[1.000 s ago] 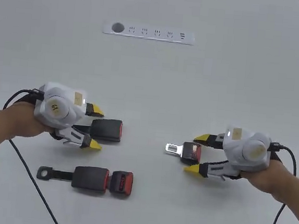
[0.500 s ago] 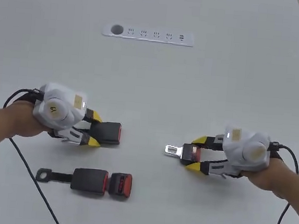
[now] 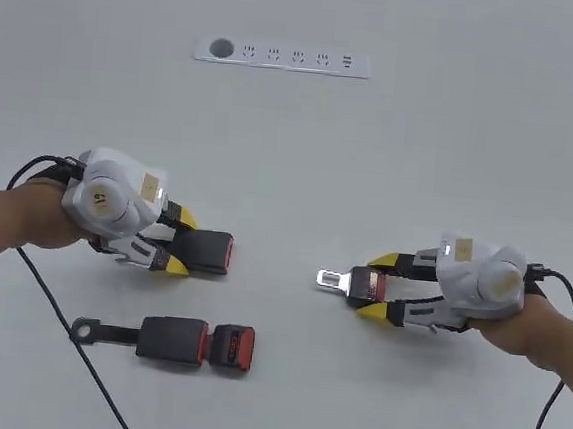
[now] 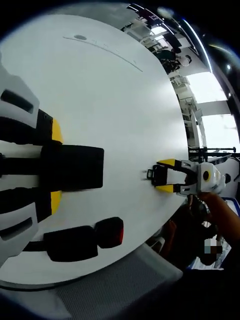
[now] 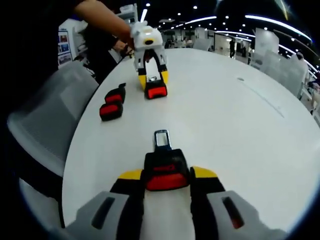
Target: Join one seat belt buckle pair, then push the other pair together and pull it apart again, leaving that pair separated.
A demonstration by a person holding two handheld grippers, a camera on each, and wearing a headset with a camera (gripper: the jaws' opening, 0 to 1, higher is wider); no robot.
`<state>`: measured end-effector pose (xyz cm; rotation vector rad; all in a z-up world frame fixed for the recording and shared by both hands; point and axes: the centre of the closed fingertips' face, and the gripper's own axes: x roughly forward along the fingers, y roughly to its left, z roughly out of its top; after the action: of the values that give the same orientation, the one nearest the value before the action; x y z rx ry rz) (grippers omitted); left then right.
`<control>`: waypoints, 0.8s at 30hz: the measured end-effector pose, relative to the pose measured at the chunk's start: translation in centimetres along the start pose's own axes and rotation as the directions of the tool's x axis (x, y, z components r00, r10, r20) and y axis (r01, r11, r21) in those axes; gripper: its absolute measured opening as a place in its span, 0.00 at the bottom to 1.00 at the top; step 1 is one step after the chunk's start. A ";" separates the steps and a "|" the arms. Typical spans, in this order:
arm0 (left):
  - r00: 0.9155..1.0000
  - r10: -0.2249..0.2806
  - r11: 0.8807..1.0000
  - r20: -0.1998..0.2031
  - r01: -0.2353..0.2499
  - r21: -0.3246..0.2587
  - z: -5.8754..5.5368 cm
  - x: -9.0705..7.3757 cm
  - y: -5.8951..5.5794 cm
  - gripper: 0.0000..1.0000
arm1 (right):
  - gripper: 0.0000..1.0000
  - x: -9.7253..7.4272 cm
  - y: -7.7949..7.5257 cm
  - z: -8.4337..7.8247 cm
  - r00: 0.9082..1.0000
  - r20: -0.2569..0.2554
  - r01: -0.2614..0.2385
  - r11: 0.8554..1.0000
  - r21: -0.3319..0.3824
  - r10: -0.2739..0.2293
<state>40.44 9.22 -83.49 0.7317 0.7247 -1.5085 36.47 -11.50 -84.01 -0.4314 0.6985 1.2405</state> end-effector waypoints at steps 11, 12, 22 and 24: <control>1.000 0.000 1.000 0.001 0.000 -0.005 0.0 0.1 -0.1 0.33 | 0.35 2.2 0.3 2.2 0.999 0.032 -0.006 1.000 0.016 0.005; 1.000 -0.001 1.000 0.000 0.001 -0.003 -0.1 0.1 0.0 0.33 | 0.35 2.5 0.2 2.5 0.999 0.034 -0.004 1.000 0.022 0.003; 1.000 -0.008 1.000 -0.007 0.008 0.003 0.2 0.2 -0.5 0.33 | 0.35 5.0 0.5 4.8 1.000 0.008 -0.024 1.000 -0.002 0.024; 1.000 -0.008 1.000 -0.007 0.008 0.003 0.2 0.3 -0.6 0.33 | 0.35 5.5 0.6 5.3 1.000 0.010 -0.028 1.000 -0.004 0.028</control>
<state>39.81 8.93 -83.58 0.7375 0.7317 -1.5150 38.11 -3.97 -83.95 -0.4196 0.6961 1.2697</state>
